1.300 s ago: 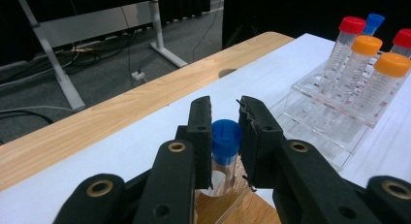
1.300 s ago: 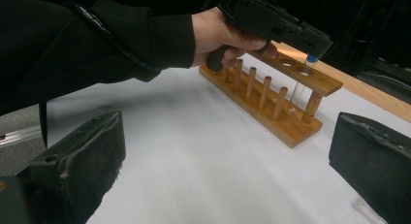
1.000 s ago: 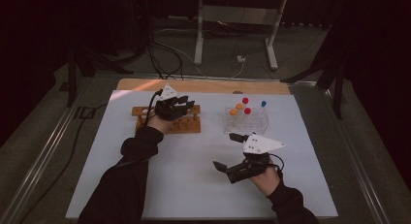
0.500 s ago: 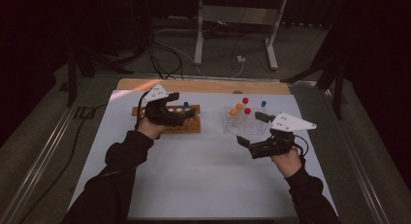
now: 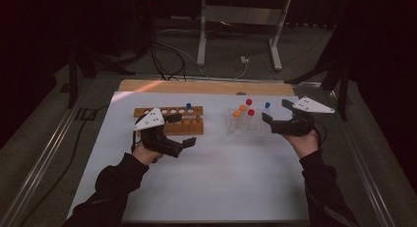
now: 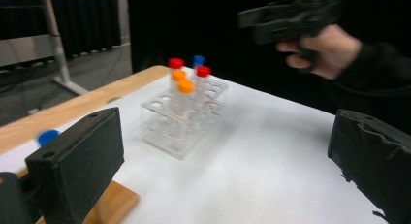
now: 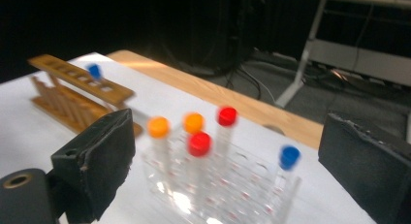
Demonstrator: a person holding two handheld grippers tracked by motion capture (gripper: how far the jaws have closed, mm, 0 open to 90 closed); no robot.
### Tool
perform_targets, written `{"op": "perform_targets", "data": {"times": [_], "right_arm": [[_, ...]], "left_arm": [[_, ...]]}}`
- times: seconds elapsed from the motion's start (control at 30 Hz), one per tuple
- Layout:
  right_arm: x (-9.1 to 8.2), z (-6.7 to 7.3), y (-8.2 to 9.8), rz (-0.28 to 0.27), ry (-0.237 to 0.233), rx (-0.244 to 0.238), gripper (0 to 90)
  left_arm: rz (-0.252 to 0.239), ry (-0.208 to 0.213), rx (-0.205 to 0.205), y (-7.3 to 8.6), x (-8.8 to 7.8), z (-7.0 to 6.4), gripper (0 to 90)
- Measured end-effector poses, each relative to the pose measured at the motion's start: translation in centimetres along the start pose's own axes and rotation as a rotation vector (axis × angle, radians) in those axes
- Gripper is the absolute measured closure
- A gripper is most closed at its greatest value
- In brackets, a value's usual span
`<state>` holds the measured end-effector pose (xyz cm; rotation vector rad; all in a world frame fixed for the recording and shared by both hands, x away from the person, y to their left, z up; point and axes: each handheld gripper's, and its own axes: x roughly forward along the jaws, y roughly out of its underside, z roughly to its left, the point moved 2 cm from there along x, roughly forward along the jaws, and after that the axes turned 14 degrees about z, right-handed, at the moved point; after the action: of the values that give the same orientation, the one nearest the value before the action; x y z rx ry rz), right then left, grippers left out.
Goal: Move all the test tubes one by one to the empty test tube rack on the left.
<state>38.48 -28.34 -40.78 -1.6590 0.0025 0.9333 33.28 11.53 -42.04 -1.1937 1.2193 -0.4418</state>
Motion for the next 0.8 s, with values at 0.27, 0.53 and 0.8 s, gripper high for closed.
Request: {"op": "perform_targets", "data": {"times": [0.27, 0.53, 0.8], "right_arm": [[3.6, -2.6, 2.2, 0.082, 0.09, 0.059, 18.7], [6.4, -3.7, 3.4, 0.137, 0.13, 0.078, 42.4], [8.0, -4.6, 3.5, 0.156, 0.114, 0.104, 61.0]], "left_arm": [[0.016, 0.017, 0.028, 1.5, 0.2, -1.5, 0.6], [0.012, 0.027, 0.035, 2.3, 0.3, -2.0, 0.6], [0.011, 0.032, 0.034, 2.7, 0.4, -2.0, 0.6]]}}
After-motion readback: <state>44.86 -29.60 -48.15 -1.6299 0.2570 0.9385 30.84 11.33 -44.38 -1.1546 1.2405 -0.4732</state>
